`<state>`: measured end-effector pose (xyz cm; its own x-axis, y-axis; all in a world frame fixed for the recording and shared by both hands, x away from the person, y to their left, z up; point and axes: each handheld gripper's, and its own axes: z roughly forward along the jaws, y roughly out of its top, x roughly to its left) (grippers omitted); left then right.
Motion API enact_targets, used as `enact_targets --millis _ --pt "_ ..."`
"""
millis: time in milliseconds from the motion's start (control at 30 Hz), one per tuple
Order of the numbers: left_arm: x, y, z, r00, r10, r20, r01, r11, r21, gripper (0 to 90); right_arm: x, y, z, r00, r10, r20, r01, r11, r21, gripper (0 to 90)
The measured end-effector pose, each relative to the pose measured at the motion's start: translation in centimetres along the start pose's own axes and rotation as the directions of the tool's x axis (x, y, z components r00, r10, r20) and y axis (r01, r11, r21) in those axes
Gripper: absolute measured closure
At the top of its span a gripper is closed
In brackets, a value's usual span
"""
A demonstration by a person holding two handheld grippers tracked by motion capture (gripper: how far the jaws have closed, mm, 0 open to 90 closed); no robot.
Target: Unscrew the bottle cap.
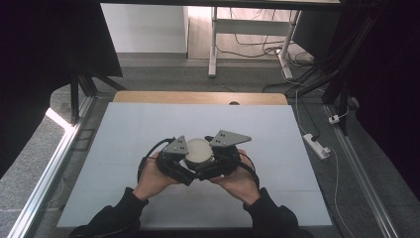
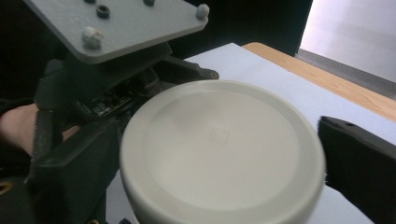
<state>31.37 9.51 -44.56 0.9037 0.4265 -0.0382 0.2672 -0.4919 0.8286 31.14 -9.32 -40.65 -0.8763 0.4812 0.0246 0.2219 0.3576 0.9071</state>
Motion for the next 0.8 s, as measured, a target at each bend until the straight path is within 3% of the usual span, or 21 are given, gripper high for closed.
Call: enact_targets --millis 200,333,433,600,800 --pt "0.1 0.0 -0.1 0.9994 0.020 0.030 -0.020 0.9998 0.003 7.3 0.0 -0.2 0.1 1.0000 -0.007 -0.004 0.007 1.000 0.009 6.7" --pt "0.3 -0.1 -0.2 0.9951 0.048 0.087 -0.048 0.9989 0.000 7.3 -0.3 -0.2 -0.1 0.9975 -0.017 -0.069 0.018 1.000 0.018 7.0" --pt "0.4 -0.1 -0.3 0.9883 0.063 0.139 -0.063 0.9980 -0.009 7.3 -0.9 -0.2 -0.3 0.9881 -0.024 -0.152 0.026 1.000 0.014 7.0" --pt "0.4 -0.2 -0.3 0.9745 0.115 0.193 -0.119 0.9928 0.010 7.3 -1.6 -0.3 -0.5 0.9627 -0.051 -0.266 0.056 0.998 0.012 7.1" --pt "0.5 -0.4 0.0 0.9657 0.138 0.220 -0.148 0.9884 0.033 7.3 -1.8 -0.7 -0.3 0.9497 -0.073 -0.305 0.082 0.996 0.018 7.2"
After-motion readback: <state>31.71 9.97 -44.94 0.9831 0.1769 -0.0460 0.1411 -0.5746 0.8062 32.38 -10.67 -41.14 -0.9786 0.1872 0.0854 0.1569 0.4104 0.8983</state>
